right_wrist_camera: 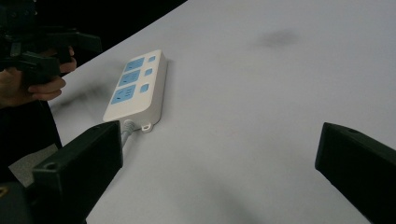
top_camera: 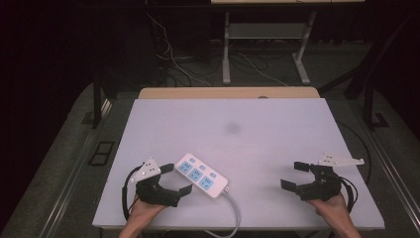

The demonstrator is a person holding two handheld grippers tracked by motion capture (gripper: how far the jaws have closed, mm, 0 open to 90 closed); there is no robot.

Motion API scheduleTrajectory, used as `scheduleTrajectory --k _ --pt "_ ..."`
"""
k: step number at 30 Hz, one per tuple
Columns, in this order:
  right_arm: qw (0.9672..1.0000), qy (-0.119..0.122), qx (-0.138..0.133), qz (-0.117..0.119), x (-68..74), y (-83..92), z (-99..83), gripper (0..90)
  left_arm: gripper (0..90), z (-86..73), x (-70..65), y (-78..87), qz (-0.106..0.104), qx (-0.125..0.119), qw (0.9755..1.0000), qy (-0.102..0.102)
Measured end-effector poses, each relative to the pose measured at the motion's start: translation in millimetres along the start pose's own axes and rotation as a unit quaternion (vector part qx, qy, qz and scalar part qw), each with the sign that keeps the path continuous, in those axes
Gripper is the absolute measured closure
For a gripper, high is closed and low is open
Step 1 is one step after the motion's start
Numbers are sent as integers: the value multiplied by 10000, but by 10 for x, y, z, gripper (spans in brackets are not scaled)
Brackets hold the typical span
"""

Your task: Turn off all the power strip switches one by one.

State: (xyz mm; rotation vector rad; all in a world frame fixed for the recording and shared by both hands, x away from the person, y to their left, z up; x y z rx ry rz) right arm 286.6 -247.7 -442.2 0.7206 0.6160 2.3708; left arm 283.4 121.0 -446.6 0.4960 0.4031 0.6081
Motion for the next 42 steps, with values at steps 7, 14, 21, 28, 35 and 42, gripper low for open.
scheduleTrajectory --k 7,14,21,28,35,42 --pt "10000 -2 7 -18 -10 9 -10 7 0 0 -2 9 -22 2 10000 -6" --pt "10000 -15 4 -34 -25 12 -13 7 0 -1 -1 8 -22 27 10000 1" --pt "10000 -34 28 -38 -29 13 -26 7 0 1 -14 24 -19 66 10000 0" --pt "10000 -38 65 -63 -37 13 -42 7 0 24 -37 59 -6 97 9999 -26" --pt "9999 -46 88 -89 -47 15 -49 7 0 50 -50 81 -26 202 9998 -22" --pt "9999 -55 90 -90 -47 19 -55 7 0 106 -51 86 -31 380 9993 -43"
Point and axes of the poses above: each handheld gripper's, and its own axes: y roughly backward along the jaws, z roughly out of its top, x roughly to its left, the point moved 7 cm from there along -y, roughly forward along the jaws, and after that the axes turned 10 degrees about x, right-handed, at the moved point
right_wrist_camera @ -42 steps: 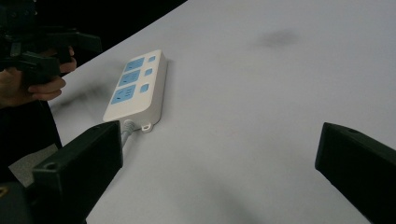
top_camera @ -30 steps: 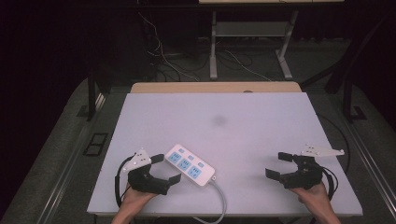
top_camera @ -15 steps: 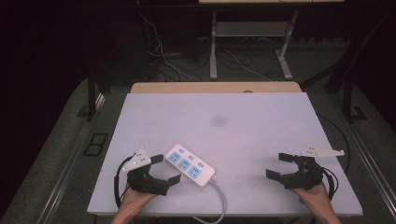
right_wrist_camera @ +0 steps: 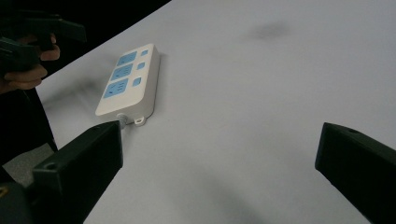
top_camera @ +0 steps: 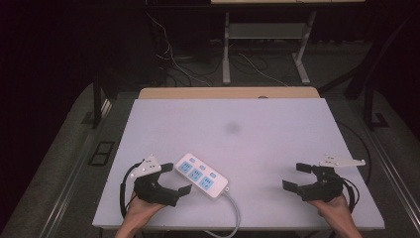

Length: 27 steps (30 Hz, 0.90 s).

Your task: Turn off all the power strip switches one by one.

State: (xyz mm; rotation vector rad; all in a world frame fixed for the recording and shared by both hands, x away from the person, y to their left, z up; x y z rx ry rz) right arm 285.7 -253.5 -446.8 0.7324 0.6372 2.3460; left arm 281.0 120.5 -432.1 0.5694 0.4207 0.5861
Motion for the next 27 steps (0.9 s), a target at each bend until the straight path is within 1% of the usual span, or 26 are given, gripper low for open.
scheduleTrajectory --k 3,9,11,13,18,21,27 --pt "10000 3 10 -3 1 -1 -3 7 0 22 0 -3 3 102 9999 -35" --pt "10000 8 23 -14 -4 0 -6 7 0 54 1 -11 -18 215 9997 -73" --pt "10000 7 23 -14 -3 1 -7 7 0 94 1 -12 -25 273 9996 -105" --pt "10000 10 21 -17 -3 2 -7 7 0 111 -1 -12 -36 287 9995 -128" --pt "10000 10 28 -22 -2 3 -10 7 0 216 -24 -34 -72 364 9991 -210" --pt "10000 8 33 -19 1 4 -10 7 0 242 -27 -48 -85 406 9989 -240" --pt "10000 10 46 -18 2 4 -13 7 0 327 -63 -125 -162 495 9982 -309"
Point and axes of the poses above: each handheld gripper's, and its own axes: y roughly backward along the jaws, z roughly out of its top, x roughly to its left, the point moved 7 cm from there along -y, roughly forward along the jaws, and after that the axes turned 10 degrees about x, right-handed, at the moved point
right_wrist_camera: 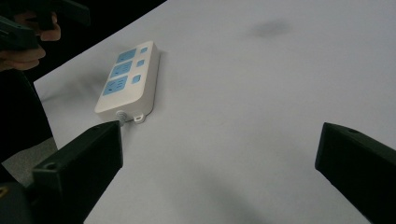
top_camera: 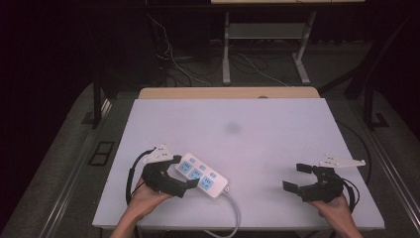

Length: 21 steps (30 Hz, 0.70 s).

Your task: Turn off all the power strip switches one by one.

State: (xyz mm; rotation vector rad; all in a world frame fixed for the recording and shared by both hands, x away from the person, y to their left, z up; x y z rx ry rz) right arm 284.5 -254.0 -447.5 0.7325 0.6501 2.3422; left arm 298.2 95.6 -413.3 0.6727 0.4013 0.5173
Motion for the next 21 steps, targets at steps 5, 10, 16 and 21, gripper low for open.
scheduleTrajectory --k 5,10,16,21 --pt "10000 11 3 -3 1 1 -3 7 0 50 -15 -47 -42 105 9999 -65" --pt "10000 17 13 -8 0 -2 -6 7 0 90 -23 -89 -56 234 9996 -112" --pt "10000 25 19 -14 3 -6 -7 7 0 141 -34 -135 -68 357 9992 -184" --pt "10000 28 26 -16 2 -6 -9 7 0 201 -47 -189 -107 452 9986 -248"
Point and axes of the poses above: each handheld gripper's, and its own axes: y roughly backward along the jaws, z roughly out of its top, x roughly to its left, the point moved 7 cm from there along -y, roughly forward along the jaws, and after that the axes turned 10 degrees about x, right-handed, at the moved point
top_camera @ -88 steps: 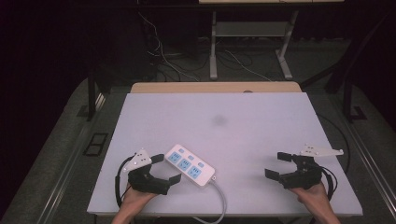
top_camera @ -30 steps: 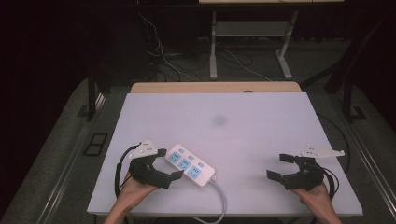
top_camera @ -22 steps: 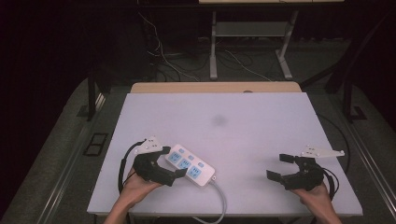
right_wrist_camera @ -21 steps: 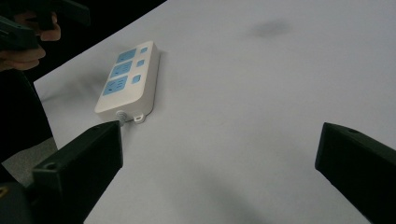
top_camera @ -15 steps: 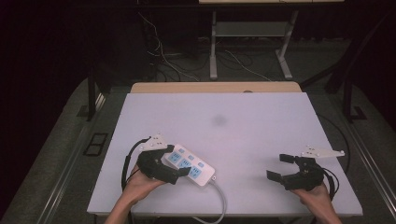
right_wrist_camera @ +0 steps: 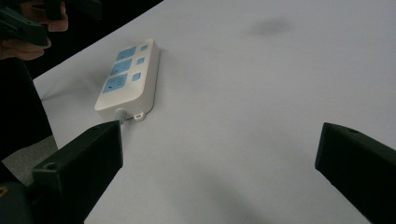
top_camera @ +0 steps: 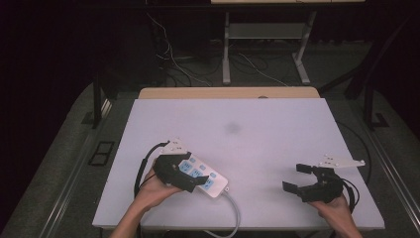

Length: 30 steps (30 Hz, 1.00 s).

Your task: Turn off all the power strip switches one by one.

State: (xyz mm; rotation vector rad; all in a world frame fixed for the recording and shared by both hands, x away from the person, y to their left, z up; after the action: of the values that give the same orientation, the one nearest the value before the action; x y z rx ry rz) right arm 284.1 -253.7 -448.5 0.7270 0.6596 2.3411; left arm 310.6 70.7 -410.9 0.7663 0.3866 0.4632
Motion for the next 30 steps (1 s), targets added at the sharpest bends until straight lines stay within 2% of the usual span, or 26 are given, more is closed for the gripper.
scheduleTrajectory --k 7,18,30 --pt "10000 9 -9 -9 1 8 -3 7 0 83 -25 -72 -46 235 9995 -186" --pt "10000 5 19 -2 5 0 -8 7 8 99 -3 -186 -37 532 9981 -297" --pt "10000 42 70 2 9 -18 -18 7 148 139 56 -300 -142 759 9965 -334"
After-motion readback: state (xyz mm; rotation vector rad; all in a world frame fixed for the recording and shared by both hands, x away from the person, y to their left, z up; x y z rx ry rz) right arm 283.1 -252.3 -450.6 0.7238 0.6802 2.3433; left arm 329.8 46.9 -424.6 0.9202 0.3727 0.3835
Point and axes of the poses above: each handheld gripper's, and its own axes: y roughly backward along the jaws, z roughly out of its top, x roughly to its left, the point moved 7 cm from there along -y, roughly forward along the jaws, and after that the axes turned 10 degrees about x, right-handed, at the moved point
